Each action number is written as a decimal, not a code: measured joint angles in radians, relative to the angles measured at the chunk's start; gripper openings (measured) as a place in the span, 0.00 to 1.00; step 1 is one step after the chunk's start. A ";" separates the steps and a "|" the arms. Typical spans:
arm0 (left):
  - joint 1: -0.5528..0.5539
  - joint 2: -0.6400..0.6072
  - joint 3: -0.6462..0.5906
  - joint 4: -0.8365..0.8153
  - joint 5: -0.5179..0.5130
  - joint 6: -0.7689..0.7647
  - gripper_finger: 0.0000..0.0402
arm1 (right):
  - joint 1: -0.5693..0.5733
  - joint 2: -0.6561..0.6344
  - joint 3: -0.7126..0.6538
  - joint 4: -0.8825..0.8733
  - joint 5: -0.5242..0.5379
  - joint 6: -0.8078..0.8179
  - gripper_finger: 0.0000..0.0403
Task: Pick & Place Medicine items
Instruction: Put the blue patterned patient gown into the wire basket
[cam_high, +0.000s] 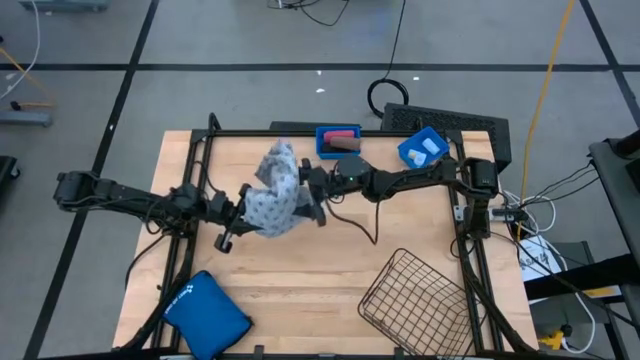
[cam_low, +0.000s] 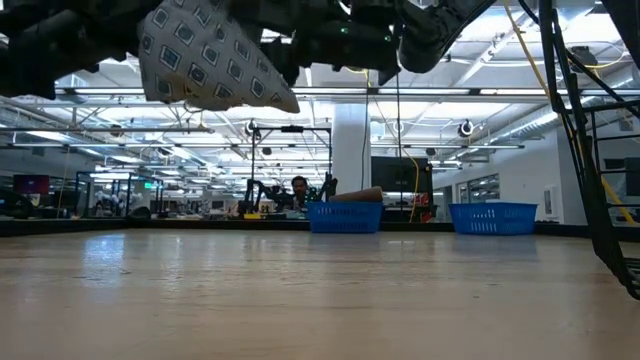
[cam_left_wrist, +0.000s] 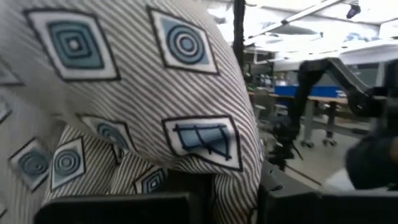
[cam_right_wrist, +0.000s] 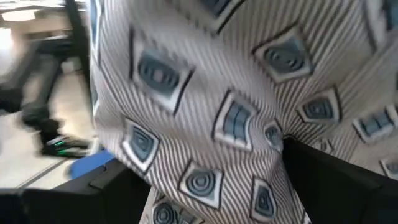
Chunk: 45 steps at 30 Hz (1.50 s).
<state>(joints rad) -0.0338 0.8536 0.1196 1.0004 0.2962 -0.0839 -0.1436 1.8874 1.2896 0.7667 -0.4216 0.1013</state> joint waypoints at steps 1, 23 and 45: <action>0.000 0.006 0.000 0.000 0.009 -0.004 0.12 | 0.003 0.000 0.000 0.004 -0.041 -0.018 0.83; 0.068 0.017 0.000 -0.003 -0.039 -0.042 0.12 | 0.095 -0.002 0.000 -0.082 0.105 -0.200 0.79; 0.067 0.016 0.126 -0.261 -0.005 0.013 0.12 | 0.101 0.019 0.011 -0.036 0.165 -0.174 0.61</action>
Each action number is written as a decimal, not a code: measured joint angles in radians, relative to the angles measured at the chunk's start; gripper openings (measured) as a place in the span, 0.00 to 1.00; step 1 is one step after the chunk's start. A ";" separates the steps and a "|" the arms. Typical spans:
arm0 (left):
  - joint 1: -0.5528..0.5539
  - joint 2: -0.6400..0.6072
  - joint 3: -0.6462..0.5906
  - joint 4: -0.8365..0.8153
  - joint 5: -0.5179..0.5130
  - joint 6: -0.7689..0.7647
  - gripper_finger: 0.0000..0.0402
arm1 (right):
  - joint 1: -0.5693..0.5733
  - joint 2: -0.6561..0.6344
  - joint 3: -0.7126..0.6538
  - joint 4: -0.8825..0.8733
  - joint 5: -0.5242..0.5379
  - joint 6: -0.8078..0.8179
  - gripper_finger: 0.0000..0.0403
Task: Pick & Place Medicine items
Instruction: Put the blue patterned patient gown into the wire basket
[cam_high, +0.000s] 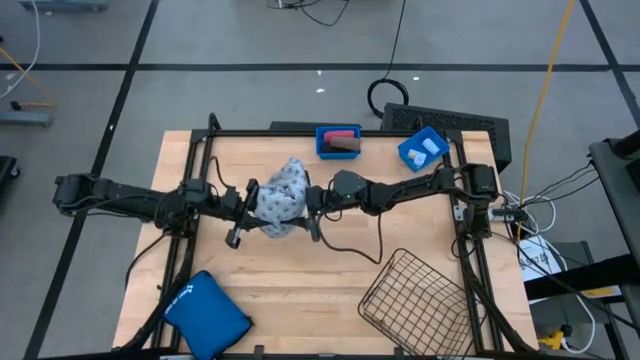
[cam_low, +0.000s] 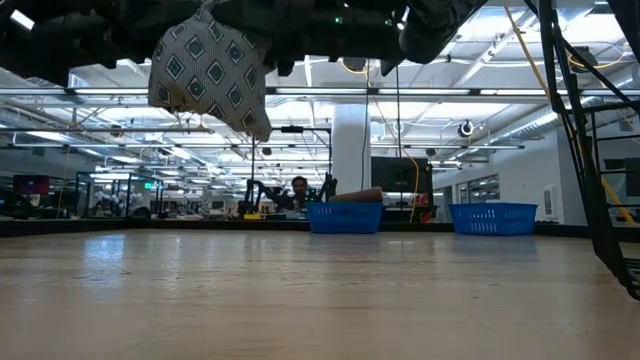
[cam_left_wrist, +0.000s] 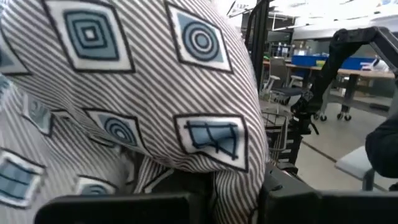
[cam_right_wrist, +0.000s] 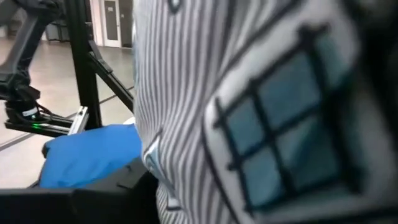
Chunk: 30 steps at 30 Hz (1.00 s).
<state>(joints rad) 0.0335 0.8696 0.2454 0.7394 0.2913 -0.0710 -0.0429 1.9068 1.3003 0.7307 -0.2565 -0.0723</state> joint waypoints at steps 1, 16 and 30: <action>-0.002 0.000 0.007 -0.005 0.000 0.010 0.12 | 0.000 0.000 0.000 0.001 -0.002 0.000 0.58; -0.003 -0.086 0.011 -0.049 -0.118 -0.089 0.35 | -0.014 -0.001 0.003 -0.036 -0.086 -0.045 0.12; 0.002 -0.469 0.016 -0.348 -0.380 0.019 0.36 | -0.010 -0.180 -0.002 -0.480 -0.124 -0.122 0.12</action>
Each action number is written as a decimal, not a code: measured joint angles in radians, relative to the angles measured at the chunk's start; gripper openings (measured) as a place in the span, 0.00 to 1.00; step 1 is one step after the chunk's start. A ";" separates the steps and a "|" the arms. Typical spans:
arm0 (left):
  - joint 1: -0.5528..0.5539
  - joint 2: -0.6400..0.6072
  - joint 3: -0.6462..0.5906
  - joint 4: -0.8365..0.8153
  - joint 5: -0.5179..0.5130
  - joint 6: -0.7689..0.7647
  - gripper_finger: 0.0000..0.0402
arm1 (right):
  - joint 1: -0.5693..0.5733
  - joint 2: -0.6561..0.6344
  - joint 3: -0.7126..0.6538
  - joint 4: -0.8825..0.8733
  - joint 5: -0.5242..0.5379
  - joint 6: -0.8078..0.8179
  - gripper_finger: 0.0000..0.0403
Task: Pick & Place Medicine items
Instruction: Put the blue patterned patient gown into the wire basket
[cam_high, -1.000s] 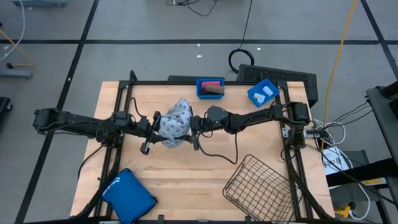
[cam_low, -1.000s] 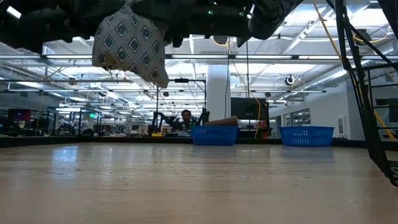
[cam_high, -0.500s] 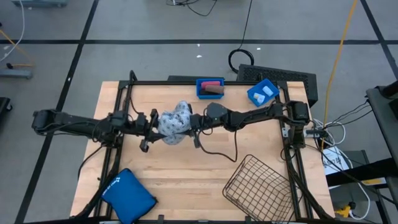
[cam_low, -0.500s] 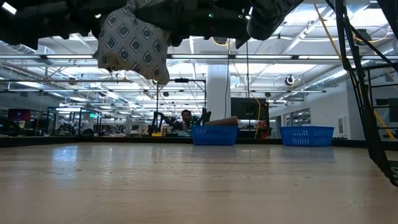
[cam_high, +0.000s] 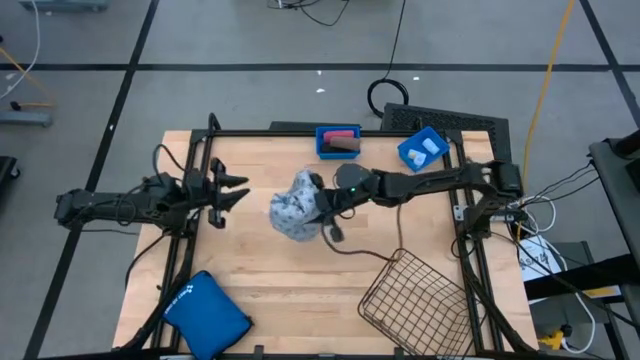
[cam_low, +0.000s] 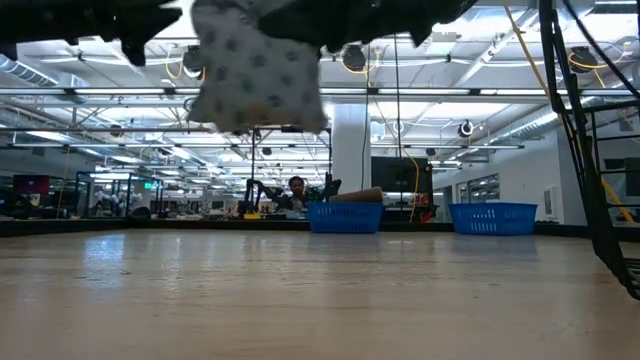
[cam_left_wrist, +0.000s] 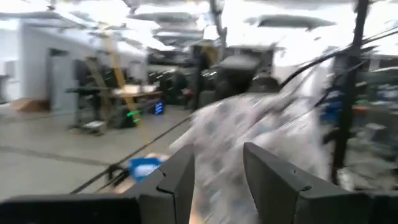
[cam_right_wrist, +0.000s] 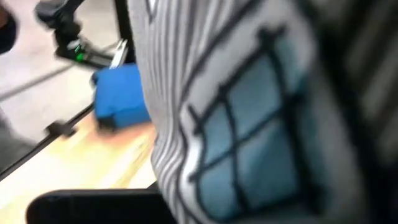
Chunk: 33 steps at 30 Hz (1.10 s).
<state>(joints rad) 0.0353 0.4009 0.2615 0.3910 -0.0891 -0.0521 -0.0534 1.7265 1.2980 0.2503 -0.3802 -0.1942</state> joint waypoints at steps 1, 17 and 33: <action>0.000 -0.009 0.000 -0.019 -0.026 0.005 0.36 | 0.005 -0.025 0.000 -0.052 -0.001 -0.013 0.12; 0.000 0.044 -0.002 -0.036 -0.340 0.016 0.36 | 0.309 -0.434 0.001 -0.679 -0.019 0.313 0.13; -0.001 0.078 -0.003 -0.012 -0.369 0.014 0.36 | 0.649 -0.557 -0.321 -0.593 -0.042 1.324 0.13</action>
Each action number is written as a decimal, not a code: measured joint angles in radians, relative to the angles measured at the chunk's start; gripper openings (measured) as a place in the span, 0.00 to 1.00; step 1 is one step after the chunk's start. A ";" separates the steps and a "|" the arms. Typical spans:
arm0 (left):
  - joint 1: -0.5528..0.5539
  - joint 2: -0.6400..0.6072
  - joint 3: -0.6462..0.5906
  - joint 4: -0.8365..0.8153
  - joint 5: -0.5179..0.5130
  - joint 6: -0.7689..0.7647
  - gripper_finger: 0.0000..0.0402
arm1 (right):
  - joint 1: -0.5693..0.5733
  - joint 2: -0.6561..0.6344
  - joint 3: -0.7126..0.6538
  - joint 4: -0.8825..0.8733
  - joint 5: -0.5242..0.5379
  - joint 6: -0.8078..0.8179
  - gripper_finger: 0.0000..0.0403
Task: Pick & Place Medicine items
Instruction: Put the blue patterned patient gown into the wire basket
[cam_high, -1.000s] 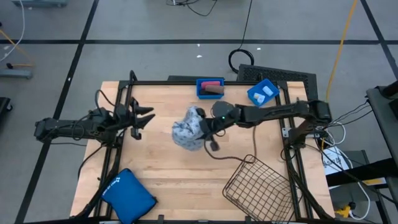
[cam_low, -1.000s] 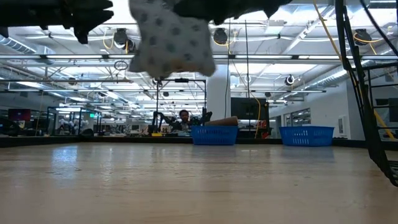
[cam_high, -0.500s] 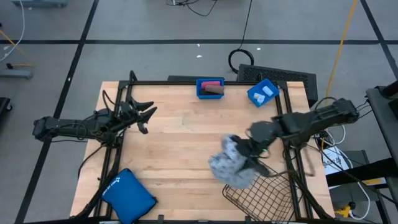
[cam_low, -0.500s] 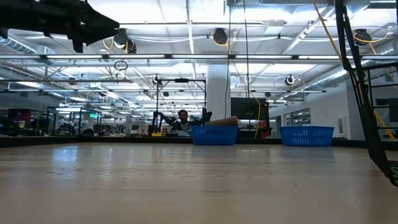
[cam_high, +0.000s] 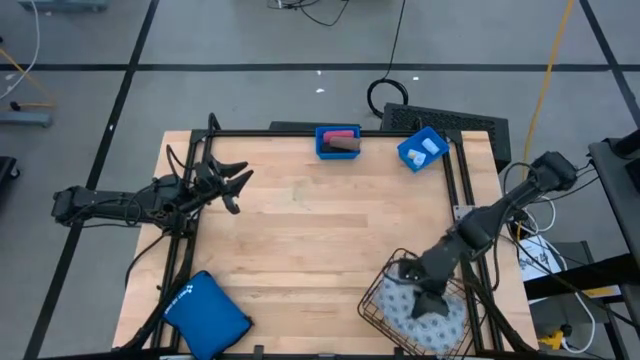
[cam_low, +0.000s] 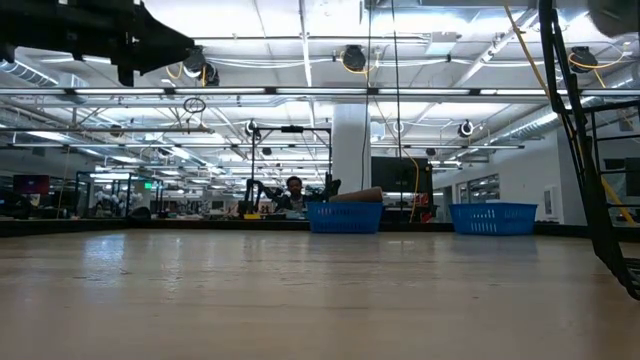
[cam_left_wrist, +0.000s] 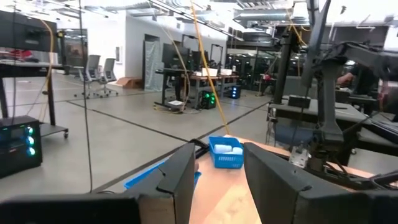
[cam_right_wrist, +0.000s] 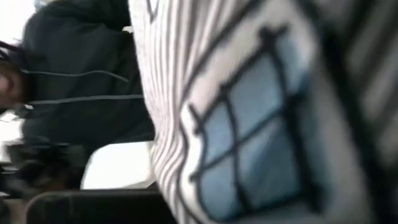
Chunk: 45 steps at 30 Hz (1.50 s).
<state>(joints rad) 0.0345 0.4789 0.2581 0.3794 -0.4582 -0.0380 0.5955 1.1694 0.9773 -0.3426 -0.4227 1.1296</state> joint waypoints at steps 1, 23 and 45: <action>0.000 0.000 0.000 0.000 -0.007 0.000 0.36 | 0.012 0.000 -0.032 0.049 -0.002 0.037 0.13; 0.000 0.000 0.000 -0.001 -0.014 -0.005 0.36 | 0.087 -0.001 -0.400 0.500 0.034 0.331 0.41; 0.000 0.000 -0.001 -0.001 -0.014 -0.017 0.36 | 0.085 -0.088 -0.400 0.458 0.057 0.343 0.40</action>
<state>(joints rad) 0.0341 0.4791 0.2573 0.3780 -0.4720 -0.0547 0.6807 1.0817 0.5774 0.1157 -0.3656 1.4727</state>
